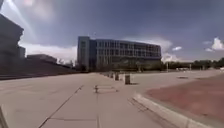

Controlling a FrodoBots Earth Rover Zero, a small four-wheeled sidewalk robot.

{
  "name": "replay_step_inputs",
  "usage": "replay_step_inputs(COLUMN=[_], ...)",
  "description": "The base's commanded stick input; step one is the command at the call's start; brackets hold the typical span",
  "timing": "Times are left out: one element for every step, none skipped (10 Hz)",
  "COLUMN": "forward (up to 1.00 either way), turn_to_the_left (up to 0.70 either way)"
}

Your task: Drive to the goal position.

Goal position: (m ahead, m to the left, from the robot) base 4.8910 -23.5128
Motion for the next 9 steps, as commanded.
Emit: replay_step_inputs(forward=[0.70, 0.70, 0.70, 0.70, 0.70, 0.70, 0.70, 0.70, 0.70], turn_to_the_left=[0.00, 0.08, 0.35, 0.35, 0.34, 0.13, 0.02, 0.00, 0.00])
